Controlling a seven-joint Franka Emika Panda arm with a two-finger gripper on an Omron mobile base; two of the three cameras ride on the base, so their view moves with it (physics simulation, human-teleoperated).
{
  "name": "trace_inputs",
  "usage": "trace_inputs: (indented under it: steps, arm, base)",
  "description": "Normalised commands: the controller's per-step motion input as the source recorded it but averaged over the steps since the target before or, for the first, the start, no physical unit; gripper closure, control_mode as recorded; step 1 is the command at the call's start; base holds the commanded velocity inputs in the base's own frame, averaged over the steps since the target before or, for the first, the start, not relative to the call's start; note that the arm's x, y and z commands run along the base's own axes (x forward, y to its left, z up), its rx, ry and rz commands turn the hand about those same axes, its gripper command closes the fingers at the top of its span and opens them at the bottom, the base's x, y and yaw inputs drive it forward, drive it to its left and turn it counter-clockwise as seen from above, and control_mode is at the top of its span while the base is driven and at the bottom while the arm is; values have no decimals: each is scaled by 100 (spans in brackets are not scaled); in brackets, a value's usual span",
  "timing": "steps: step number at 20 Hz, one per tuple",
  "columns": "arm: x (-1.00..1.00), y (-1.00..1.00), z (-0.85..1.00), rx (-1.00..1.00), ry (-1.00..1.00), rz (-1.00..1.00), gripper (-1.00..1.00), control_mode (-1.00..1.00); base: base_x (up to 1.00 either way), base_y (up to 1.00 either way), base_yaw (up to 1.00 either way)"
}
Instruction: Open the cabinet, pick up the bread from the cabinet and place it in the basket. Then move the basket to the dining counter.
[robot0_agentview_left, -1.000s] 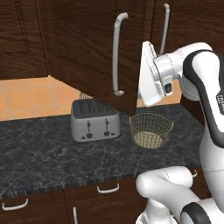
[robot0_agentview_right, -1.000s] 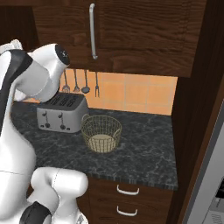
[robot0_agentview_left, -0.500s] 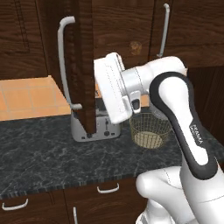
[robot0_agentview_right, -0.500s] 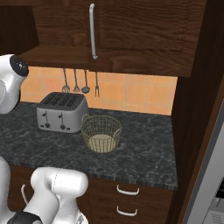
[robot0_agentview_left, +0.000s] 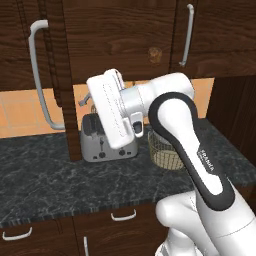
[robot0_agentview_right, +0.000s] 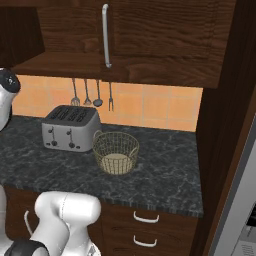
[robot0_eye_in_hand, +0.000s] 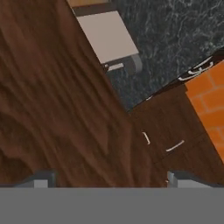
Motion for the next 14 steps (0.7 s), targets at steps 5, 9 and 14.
trace_inputs:
  steps: [5,9,14]
  arm:
    - [25,-99,-37,-15,-10,0,-100,-100]
    - [46,-85,-44,-30,-36,2,-100,-100]
    - [48,-64,-30,-47,-34,0,-100,-100]
  base:
    - [0,0,0]
    - [0,0,0]
    - [0,0,0]
